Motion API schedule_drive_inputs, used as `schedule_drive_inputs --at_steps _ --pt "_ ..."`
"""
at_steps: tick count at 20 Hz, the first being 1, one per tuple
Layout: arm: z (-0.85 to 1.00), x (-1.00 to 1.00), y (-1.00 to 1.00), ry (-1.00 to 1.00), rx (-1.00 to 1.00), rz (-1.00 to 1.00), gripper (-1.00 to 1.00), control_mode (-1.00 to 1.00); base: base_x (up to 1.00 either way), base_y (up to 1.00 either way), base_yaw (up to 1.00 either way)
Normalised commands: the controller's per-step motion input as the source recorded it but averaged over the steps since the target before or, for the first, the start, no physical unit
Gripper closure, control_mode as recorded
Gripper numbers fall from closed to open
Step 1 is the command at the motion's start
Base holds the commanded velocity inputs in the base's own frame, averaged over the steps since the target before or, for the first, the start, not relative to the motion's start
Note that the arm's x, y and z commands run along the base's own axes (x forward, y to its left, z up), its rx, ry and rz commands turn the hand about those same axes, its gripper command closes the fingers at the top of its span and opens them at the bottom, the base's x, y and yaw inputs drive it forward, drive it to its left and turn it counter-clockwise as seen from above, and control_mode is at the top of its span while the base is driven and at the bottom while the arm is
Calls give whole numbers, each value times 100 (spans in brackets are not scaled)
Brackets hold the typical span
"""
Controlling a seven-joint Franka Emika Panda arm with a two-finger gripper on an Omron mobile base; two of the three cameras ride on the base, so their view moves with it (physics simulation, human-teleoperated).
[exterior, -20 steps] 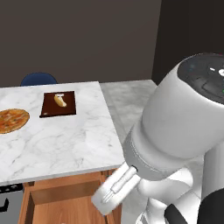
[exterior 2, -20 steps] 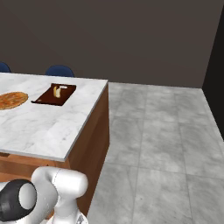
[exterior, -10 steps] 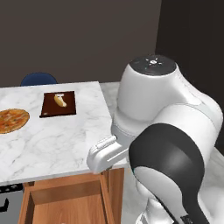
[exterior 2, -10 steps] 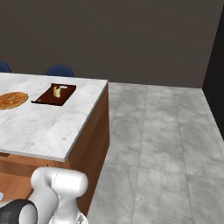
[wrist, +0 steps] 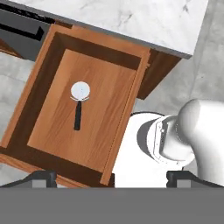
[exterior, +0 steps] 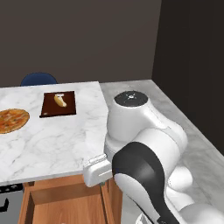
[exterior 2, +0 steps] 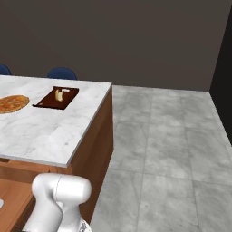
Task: Take the pizza cutter from the drawer on the left and place it on the dining counter for cutting.
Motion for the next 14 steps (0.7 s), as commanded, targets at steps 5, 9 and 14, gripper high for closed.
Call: schedule_drive_inputs --at_steps 5,9,14 --pt "-54 -1 26 25 0 -10 -100 -100 0 0 0" --pt "-46 0 33 2 -3 -12 -100 -100 0 0 0" --pt "-28 0 21 0 -2 -13 -100 -100 0 0 0"
